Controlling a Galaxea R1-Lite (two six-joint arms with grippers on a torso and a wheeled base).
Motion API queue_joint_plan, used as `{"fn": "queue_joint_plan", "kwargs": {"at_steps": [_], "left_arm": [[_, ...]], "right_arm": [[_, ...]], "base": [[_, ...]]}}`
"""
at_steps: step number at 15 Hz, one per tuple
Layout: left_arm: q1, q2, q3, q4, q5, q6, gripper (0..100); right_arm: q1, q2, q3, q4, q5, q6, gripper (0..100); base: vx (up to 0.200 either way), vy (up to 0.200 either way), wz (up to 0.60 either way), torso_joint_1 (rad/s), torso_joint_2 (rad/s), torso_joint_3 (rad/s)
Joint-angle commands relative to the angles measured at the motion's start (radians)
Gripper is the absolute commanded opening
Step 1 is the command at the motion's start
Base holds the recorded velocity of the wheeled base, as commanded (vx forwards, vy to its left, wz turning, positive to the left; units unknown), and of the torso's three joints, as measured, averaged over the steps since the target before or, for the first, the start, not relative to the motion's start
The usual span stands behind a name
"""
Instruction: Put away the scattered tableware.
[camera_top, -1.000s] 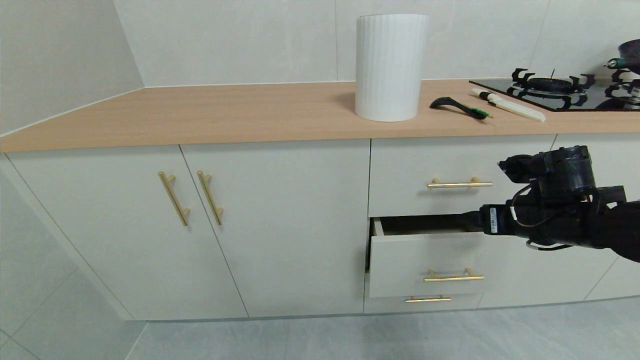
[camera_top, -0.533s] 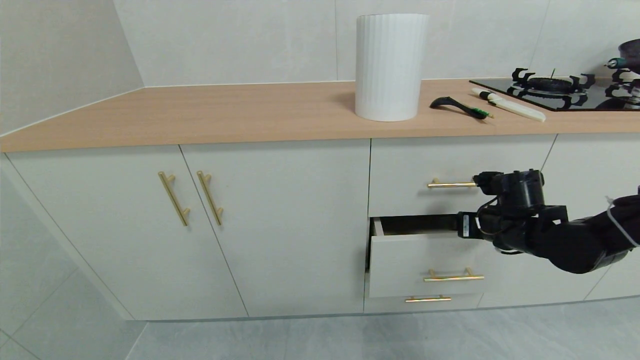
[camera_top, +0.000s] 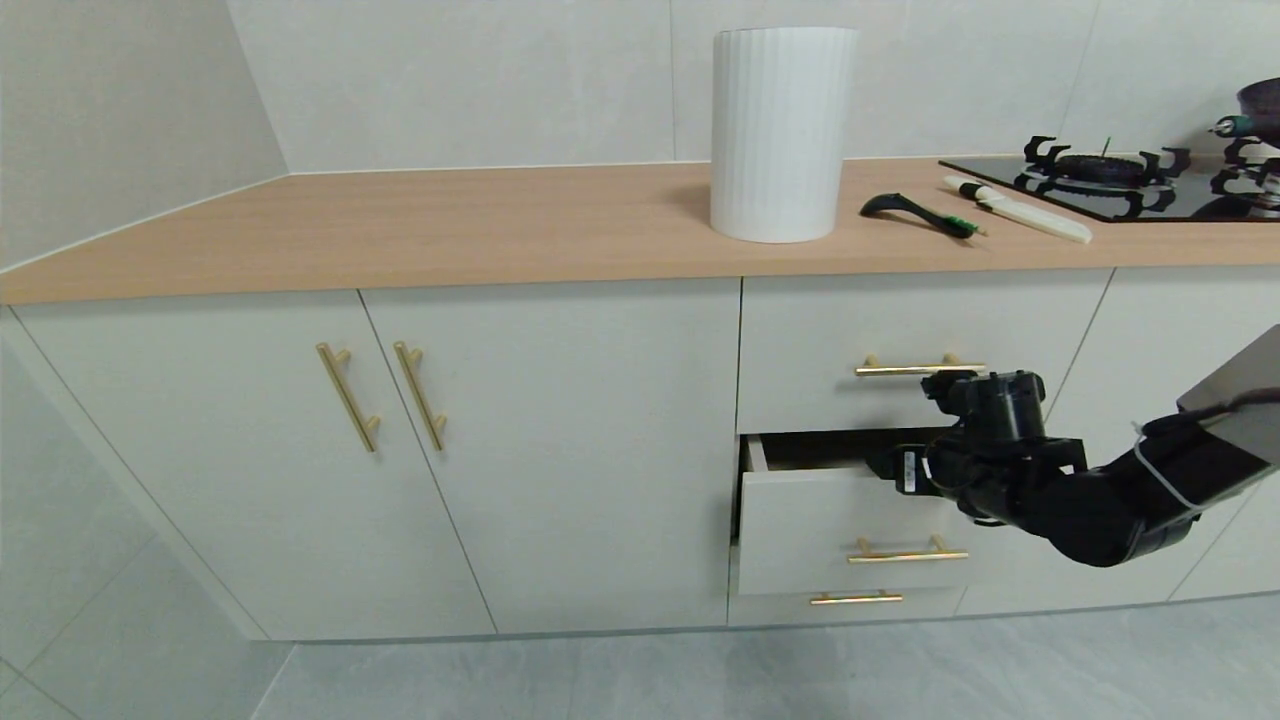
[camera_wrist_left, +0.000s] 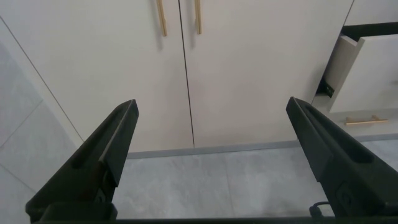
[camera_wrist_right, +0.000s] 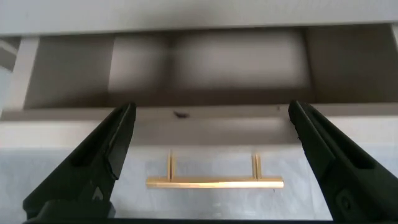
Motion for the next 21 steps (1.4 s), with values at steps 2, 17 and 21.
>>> {"fn": "queue_joint_plan", "kwargs": {"at_steps": [2,17,21], "left_arm": [[0.000,0.001,0.000,0.000,0.001,0.000,100],[0.000,0.001,0.000,0.000,0.001,0.000,100],[0.000,0.001,0.000,0.000,0.001,0.000,100]], "right_arm": [[0.000,0.009,0.006,0.003,-0.003,-0.002,100],[0.014,-0.123,0.022,0.238,0.030,-0.002,100],[0.014,-0.100,0.006,0.309,0.030,-0.004,100]], "base": [[0.000,0.000,0.00,0.000,0.00,0.000],[0.000,0.000,0.00,0.000,0.00,0.000],[0.000,0.000,0.00,0.000,0.00,0.000]]}}
